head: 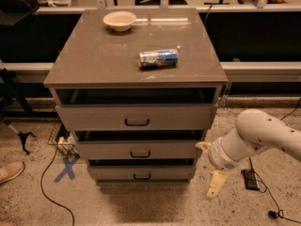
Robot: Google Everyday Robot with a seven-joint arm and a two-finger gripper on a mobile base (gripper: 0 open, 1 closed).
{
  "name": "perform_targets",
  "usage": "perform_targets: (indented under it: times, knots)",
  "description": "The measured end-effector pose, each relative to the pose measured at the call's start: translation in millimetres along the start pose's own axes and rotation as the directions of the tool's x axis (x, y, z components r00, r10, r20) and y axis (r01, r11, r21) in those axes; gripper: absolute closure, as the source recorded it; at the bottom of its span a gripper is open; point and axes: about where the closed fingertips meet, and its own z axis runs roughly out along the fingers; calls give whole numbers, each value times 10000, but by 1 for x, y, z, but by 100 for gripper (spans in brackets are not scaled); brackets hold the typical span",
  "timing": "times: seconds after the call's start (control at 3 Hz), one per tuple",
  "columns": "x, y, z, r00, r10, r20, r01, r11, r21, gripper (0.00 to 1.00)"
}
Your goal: Open middle drawer
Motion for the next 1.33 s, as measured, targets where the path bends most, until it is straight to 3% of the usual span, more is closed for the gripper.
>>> perform_targets:
  times: [0.33,1.33]
  knots:
    - [0,0,0,10000,0,0,0,10000,0,0]
    - [-2,-50,84,9985,-390,-380,405,9984,386,0]
